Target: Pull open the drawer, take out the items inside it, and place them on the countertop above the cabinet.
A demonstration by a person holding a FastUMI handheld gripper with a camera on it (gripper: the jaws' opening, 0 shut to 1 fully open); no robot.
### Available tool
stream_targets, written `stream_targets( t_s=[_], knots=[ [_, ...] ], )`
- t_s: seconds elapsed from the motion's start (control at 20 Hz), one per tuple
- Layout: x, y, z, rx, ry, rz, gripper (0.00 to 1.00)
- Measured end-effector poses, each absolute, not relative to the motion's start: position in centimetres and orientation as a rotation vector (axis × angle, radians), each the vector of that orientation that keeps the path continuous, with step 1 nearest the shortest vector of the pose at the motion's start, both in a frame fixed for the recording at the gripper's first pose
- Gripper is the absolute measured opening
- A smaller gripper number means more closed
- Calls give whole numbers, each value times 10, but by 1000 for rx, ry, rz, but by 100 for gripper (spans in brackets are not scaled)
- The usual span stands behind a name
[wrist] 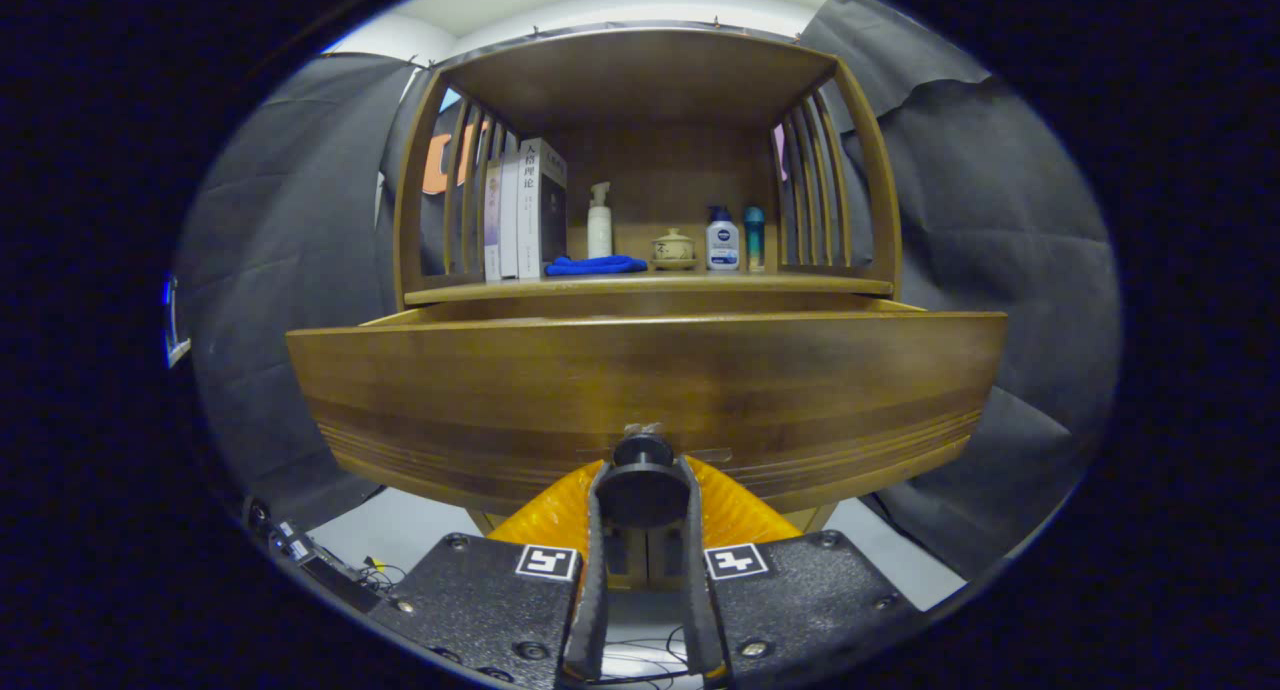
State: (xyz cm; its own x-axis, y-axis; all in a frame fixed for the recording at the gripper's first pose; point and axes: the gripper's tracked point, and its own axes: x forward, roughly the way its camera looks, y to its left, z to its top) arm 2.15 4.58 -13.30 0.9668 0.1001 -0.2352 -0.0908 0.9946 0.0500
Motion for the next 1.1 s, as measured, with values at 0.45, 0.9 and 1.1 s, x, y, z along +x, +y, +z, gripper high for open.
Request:
stream_targets(
  t_s=[0.45, 0.9, 1.1],
  knots=[
    [-3, 42, -139, 9, 293, 96, 35],
    [-33, 22, -59, 33, 145, 104, 100],
    [-17, 17, -18, 65, 126, 122, 100]
  ],
)
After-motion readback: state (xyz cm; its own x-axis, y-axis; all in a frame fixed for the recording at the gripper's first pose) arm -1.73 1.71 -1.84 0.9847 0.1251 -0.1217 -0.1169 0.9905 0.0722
